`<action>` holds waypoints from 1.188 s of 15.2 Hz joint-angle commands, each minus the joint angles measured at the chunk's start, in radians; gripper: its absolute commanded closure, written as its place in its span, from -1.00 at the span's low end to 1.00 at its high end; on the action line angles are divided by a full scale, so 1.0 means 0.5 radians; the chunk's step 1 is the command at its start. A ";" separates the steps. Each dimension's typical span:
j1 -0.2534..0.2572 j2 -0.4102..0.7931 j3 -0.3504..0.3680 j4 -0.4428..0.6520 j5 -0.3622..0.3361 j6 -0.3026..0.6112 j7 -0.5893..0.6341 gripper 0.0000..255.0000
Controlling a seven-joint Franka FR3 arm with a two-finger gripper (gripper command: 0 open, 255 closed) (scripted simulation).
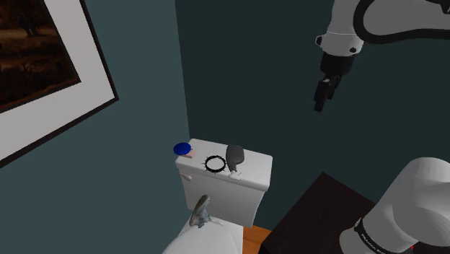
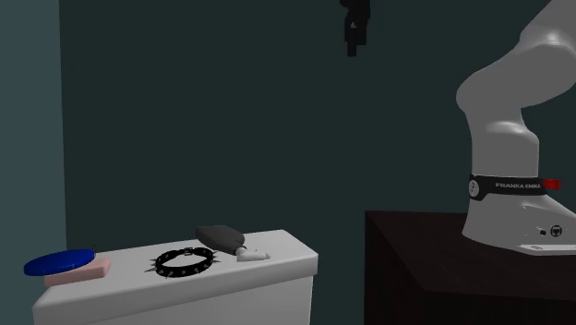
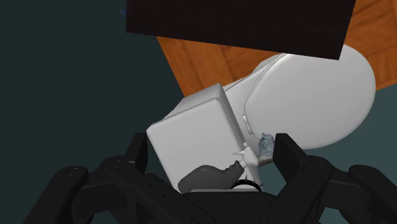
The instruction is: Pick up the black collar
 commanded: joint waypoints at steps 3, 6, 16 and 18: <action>0.007 0.090 0.031 -0.034 0.032 0.109 0.071 -1.00; 0.018 0.243 0.076 -0.066 0.074 0.272 0.174 -1.00; 0.049 0.878 0.208 0.011 0.167 0.770 0.488 -1.00; 0.055 1.022 0.230 0.059 0.175 0.855 0.547 -1.00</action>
